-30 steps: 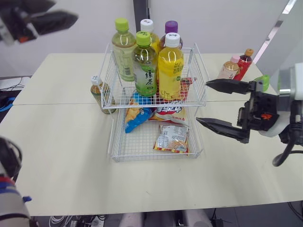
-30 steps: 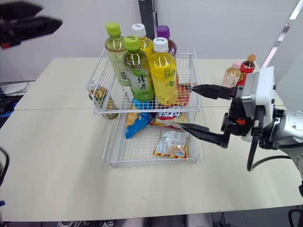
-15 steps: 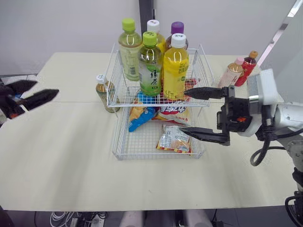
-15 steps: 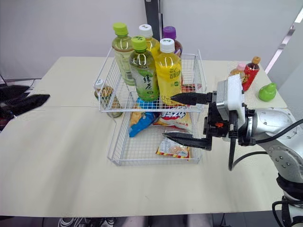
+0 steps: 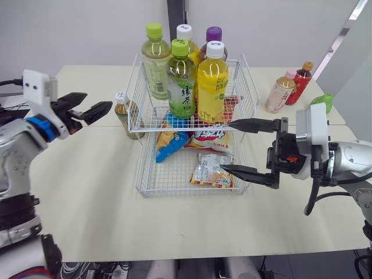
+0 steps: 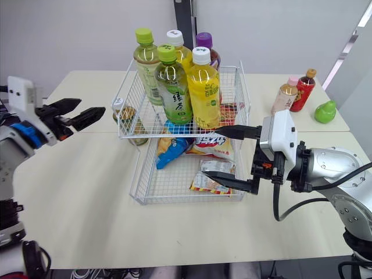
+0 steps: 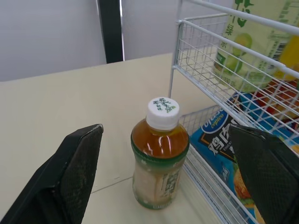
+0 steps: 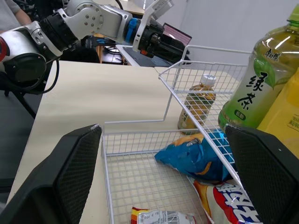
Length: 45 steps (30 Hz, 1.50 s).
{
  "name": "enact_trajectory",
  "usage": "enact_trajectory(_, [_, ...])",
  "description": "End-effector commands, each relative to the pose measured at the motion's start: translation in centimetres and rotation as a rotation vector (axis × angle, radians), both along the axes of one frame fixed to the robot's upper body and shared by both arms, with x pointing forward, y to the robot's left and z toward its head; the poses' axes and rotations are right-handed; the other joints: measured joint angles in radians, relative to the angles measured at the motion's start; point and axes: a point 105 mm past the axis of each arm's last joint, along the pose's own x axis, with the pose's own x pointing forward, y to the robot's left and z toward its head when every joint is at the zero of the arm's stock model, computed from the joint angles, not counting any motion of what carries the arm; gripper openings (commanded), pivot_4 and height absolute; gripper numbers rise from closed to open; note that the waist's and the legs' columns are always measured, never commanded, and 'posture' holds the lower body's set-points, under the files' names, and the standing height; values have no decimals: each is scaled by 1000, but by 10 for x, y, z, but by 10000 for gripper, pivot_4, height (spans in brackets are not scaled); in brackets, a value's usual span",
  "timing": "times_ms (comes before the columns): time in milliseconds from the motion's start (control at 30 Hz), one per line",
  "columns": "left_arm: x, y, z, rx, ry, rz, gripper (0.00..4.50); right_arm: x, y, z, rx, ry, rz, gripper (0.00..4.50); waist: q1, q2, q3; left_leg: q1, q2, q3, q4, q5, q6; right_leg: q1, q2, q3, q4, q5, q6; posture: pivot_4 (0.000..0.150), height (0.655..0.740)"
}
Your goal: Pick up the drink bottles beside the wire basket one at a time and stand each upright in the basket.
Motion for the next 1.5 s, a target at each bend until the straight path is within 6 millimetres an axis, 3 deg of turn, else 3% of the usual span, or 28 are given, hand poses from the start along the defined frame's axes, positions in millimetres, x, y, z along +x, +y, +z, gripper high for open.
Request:
enact_trajectory(33, [15, -1, 8, 45, -55, 70, 44303, -2, 1, 8, 1, -46, -9, 45000, -1, 0, 0, 0, 0, 0, 0, 0, 0, 0, 0, 0, 0, 0, 0, 1500, 7400])
enact_trajectory(433, [48, -30, -5, 33, -55, 69, 44303, 1, 4, 9, 13, -43, -9, 45000, -4, 0, 0, 0, -1, 0, 0, 0, 0, 0, 0, 0, 0, 0, 0, 1500, 7400])
enact_trajectory(533, [49, -31, -6, 21, -55, 65, 38576, 1, 4, 9, 12, -40, -9, 45000, -4, 0, 0, 0, -1, 0, 0, 0, 0, 0, 0, 0, 0, 0, 0, 1500, 7400])
enact_trajectory(800, [51, -35, -6, 12, -57, 54, 13373, 2, 3, 10, 10, -47, -21, 45000, -4, 0, 0, 0, -1, 0, 0, 0, 0, 0, 0, 0, 0, 0, 0, 1500, 7400])
enact_trajectory(1000, [40, -26, 2, 38, -84, 64, 13293, 2, 2, 13, 26, -70, -32, 45000, -4, 0, 0, 0, -1, 0, 0, 0, 0, 0, 0, 0, 0, 0, 0, 1500, 7400])
enact_trajectory(1167, [23, -16, 21, 81, -110, 65, 13292, 2, -4, 22, 61, -108, -54, 45000, -7, 0, 0, 0, 0, 0, 0, 0, 0, 0, 0, 0, 0, 0, 0, 1500, 7400])
enact_trajectory(1500, [-3, -3, 82, 95, -147, 26, 13291, 4, -17, 40, 143, -181, -138, 45000, -4, 0, 0, -2, -1, -1, 0, 0, 0, -1, 0, -1, -1, 0, 0, 1500, 7400])
